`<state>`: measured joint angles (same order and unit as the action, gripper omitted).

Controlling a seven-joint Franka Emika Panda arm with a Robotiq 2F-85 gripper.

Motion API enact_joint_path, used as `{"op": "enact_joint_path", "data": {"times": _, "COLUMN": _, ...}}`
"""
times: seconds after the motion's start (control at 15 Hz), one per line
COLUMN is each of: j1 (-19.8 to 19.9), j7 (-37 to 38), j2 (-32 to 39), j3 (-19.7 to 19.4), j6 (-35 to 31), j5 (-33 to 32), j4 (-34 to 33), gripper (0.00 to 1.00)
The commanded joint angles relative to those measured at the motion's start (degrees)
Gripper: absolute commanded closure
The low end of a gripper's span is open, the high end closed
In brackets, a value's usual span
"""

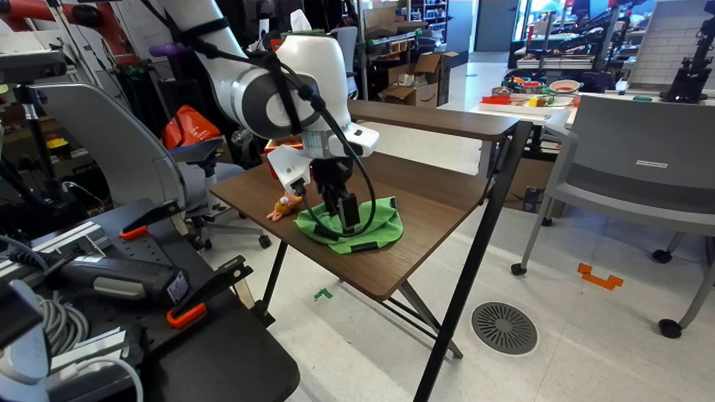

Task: Move the green cloth

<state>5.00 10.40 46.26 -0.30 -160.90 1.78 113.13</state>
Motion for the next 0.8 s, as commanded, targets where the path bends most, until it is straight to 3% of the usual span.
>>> {"op": "enact_joint_path", "data": {"times": 0.0, "j1": 1.01, "j7": -3.31, "j2": 3.79, "j3": 1.18, "j6": 1.1, "j5": 2.17, "j4": -5.26, "gripper": 0.0}}
{"op": "enact_joint_path", "data": {"times": 0.33, "j1": 1.31, "j7": -4.29, "j2": 7.58, "j3": 0.27, "j6": 2.9, "j5": 2.08, "j4": -12.13, "gripper": 0.0}}
{"op": "enact_joint_path", "data": {"times": 0.73, "j1": 1.36, "j7": -4.14, "j2": 16.19, "j3": -0.92, "j6": 11.1, "j5": 1.75, "j4": -28.19, "gripper": 0.0}}
